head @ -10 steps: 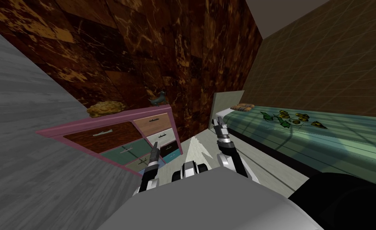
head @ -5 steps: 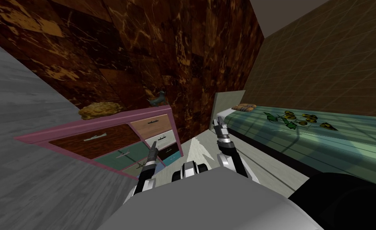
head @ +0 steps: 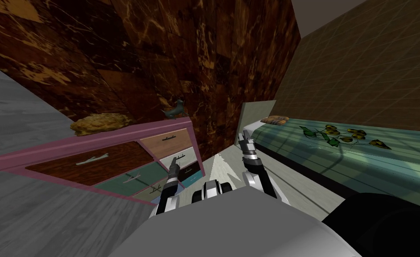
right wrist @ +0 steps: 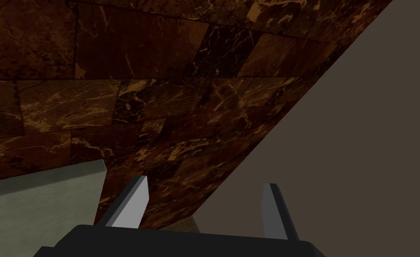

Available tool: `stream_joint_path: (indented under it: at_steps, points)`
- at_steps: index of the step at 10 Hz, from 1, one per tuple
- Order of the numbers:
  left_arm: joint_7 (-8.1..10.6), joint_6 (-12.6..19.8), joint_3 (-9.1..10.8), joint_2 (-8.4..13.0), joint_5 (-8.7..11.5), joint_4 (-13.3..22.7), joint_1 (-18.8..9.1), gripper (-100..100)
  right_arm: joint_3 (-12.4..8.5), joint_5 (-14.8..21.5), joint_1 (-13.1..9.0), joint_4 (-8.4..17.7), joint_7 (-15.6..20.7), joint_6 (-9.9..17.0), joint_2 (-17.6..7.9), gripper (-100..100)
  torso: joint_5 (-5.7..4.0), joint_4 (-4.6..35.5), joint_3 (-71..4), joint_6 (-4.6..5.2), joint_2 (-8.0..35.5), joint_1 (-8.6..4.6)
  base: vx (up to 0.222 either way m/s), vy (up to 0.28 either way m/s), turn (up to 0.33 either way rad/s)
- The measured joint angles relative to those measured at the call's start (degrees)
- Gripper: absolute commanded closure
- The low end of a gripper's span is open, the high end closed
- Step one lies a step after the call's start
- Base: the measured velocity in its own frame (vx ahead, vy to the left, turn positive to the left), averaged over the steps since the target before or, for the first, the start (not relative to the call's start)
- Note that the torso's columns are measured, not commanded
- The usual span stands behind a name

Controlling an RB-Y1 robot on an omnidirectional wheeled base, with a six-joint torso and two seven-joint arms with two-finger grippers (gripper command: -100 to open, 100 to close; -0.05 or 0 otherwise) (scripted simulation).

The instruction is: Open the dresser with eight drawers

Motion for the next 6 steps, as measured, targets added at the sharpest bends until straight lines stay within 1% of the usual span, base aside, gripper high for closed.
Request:
stream_joint_path:
  at_steps: [1, 2, 3, 4, 5, 6]
  points:
    - [-0.01, 0.0, -0.01, -0.1, 0.0, 0.0, 0.0, -100, 0.0, 0.0, 0.0, 0.0, 0.0, 0.0, 0.0, 0, 0.02, 0.0, -0.1, 0.00, -0.2, 0.07, 0.057, 0.011, -0.020]
    - [0.06, 0.7, 0.09, 0.0, 0.0, -0.9, 0.0, -100, 0.0, 0.0, 0.0, 0.0, 0.0, 0.0, 0.0, 0, 0.04, -0.1, -0.3, 0.00, -0.4, 0.13, 0.096, 0.014, -0.020]
    - [0.11, 1.6, 0.20, 0.1, 0.1, -1.7, 0.0, -100, 0.0, 0.0, 0.0, 0.0, 0.0, 0.0, 0.0, 0, 0.04, -0.2, -0.3, 0.00, -0.5, 0.11, 0.043, 0.005, -0.003]
    - [0.12, 1.8, 0.21, 0.1, 0.1, -1.7, 0.0, 100, 0.0, 0.0, 0.0, 0.0, 0.0, 0.0, 0.0, 0, 0.02, -0.1, -0.2, -0.01, -0.3, 0.05, -0.053, -0.006, 0.031]
    - [0.05, 0.9, 0.09, -0.1, 0.0, -0.7, 0.0, 100, 0.0, 0.0, 0.0, 0.0, 0.0, 0.0, 0.0, 0, 0.01, 0.0, 0.0, -0.01, 0.1, 0.00, -0.033, -0.005, 0.008]
    - [0.06, 0.5, 0.05, -0.1, 0.0, -0.6, -0.1, 100, 0.0, 0.0, 0.0, 0.0, 0.0, 0.0, 0.0, 0, 0.04, -0.1, 0.0, 0.00, -0.1, 0.06, -0.109, -0.035, -0.005]
